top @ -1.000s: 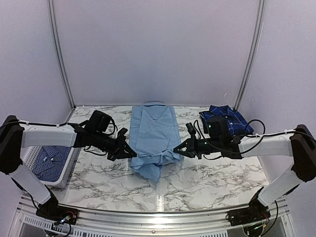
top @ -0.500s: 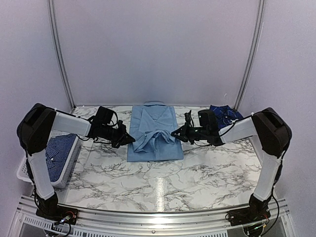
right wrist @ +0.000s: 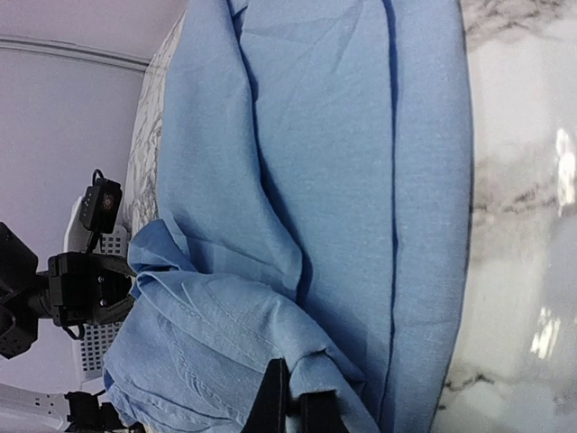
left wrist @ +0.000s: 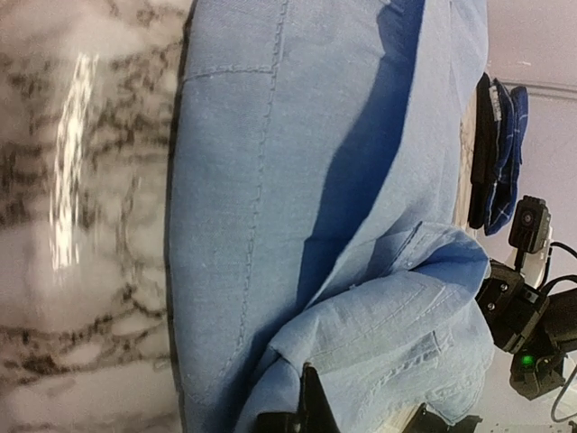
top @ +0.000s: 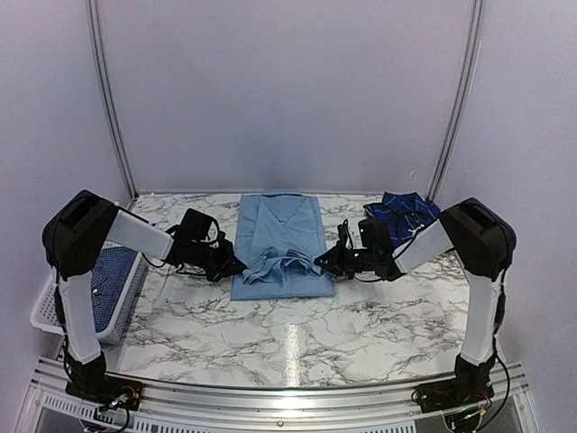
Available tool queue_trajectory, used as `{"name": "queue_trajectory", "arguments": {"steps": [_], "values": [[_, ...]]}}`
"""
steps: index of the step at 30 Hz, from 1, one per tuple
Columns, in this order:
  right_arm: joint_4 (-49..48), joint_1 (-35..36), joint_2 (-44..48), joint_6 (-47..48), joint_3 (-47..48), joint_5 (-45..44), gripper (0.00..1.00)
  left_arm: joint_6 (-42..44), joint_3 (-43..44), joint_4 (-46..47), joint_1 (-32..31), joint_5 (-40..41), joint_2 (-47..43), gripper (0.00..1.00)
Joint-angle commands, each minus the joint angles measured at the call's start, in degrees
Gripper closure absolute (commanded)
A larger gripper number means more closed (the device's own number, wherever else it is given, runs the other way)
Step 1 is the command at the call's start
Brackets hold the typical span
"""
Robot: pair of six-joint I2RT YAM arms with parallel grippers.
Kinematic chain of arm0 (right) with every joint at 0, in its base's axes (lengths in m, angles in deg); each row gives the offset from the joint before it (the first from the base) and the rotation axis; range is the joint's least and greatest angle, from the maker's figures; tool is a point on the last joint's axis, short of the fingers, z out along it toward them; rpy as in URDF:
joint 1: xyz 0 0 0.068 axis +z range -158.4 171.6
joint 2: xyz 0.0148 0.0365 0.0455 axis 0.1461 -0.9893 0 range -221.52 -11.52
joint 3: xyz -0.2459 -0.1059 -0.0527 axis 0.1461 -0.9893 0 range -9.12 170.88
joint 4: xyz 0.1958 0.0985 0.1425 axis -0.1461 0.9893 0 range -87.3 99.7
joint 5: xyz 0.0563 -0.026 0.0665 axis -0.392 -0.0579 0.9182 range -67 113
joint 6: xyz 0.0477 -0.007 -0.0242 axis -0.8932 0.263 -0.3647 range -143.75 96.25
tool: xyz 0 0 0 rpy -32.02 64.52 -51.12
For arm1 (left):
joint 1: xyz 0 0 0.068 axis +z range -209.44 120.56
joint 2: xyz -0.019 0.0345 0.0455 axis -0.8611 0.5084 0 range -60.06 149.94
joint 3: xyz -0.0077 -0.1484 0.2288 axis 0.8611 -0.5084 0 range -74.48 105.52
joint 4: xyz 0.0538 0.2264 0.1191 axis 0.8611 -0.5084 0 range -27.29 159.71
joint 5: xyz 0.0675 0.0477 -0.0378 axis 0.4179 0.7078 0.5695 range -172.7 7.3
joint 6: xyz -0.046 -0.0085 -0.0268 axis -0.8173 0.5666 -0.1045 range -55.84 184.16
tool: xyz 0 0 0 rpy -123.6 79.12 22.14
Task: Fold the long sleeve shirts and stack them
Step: Fold the rectangle-folded shirt at the center of the board.
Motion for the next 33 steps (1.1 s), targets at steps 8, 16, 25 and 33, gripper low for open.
{"name": "queue_trajectory", "arguments": {"steps": [8,16,25,33], "values": [[-0.61,6.53,16.07,-3.61,-17.08,-5.73,1.00,-2.49,-17.57,0.80,-5.41,3.27,-17.31,1.00],[1.95,6.69,16.64,-2.90,-13.78,-6.08,1.00,-1.72,-15.80,0.79,-5.16,2.60,-17.94,0.94],[2.44,5.71,17.20,-3.41,-11.70,-6.41,0.62,0.32,-13.17,0.77,-3.16,1.89,-17.89,0.49],[11.92,5.94,22.25,3.05,-9.91,-11.24,0.38,4.45,-11.97,0.74,-2.12,-0.73,-19.45,0.26]]}}
